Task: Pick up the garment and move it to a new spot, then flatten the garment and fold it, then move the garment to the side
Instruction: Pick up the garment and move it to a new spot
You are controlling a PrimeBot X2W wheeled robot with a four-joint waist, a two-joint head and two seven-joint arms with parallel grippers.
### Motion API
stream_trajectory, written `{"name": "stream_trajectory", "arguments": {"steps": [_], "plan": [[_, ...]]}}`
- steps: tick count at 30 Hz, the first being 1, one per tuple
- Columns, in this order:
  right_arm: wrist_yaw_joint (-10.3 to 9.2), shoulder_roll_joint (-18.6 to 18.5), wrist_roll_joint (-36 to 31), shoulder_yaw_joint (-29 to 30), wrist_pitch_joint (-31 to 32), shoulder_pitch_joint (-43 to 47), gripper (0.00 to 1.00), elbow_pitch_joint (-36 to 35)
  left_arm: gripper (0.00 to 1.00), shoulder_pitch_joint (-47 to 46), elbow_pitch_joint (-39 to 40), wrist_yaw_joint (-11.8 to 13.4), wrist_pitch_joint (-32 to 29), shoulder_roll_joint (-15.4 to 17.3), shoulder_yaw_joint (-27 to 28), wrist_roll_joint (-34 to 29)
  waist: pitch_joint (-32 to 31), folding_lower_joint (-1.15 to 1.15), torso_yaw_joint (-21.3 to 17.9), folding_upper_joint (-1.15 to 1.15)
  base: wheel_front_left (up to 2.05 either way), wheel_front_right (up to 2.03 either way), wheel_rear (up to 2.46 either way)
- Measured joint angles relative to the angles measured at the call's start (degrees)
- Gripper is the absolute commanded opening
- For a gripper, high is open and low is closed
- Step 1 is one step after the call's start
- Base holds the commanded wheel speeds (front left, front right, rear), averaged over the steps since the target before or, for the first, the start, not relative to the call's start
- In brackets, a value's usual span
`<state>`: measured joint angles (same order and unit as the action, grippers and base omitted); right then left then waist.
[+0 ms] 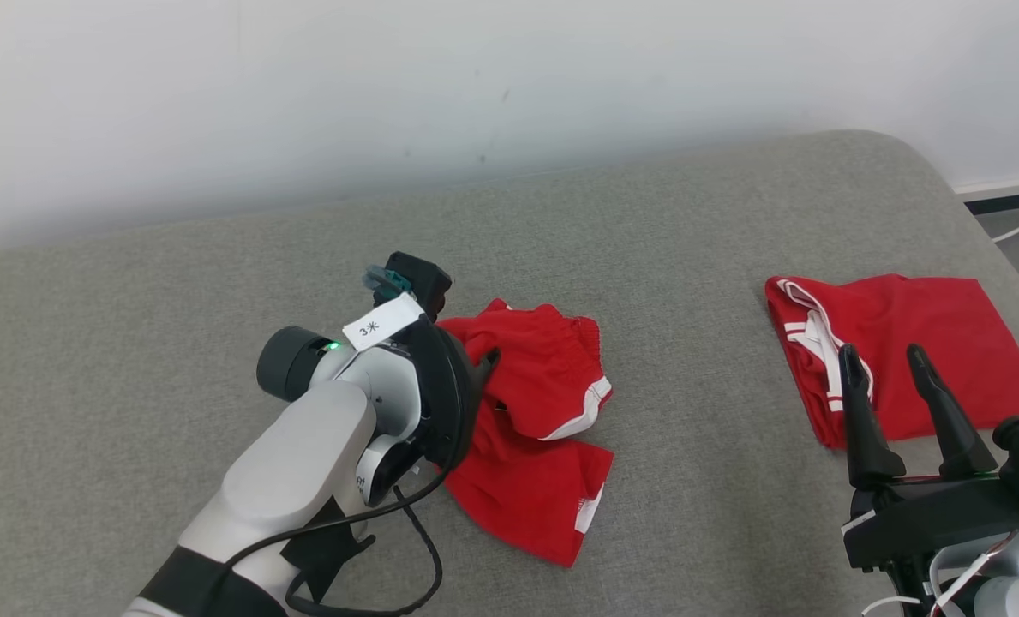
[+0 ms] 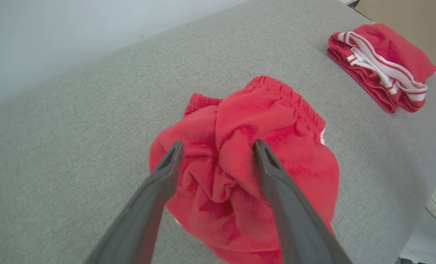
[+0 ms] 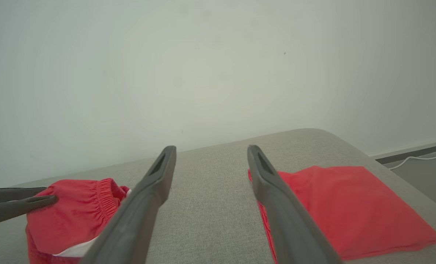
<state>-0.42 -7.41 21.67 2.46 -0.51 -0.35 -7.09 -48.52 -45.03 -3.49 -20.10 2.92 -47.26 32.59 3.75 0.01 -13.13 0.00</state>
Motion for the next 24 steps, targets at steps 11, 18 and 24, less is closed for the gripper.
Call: {"name": "stream_trajectory", "arguments": {"steps": [11, 18, 24], "plan": [[0.25, -0.2, 0.0, 0.0, 0.0, 0.1, 1.00, 1.4, 1.00, 0.4, -2.6, 1.2, 5.8, -0.2, -0.7, -2.3, -1.2, 0.00, 2.4, 0.00, 0.00, 0.00, 0.00], [0.25, -0.6, 0.0, 0.6, 0.0, 2.1, 1.00, 1.6, 1.00, 2.5, 0.1, 0.9, 8.4, -0.4, -2.9, -2.8, -2.7, -0.01, 4.4, 0.00, 0.00, 0.00, 0.00], [0.19, -0.7, 0.0, 0.9, 0.0, 3.1, 1.00, 1.4, 1.00, 5.1, 5.7, -1.1, 8.9, -0.5, -6.0, -3.2, -4.1, -0.01, 5.9, 0.00, 0.00, 0.00, 0.00]]}}
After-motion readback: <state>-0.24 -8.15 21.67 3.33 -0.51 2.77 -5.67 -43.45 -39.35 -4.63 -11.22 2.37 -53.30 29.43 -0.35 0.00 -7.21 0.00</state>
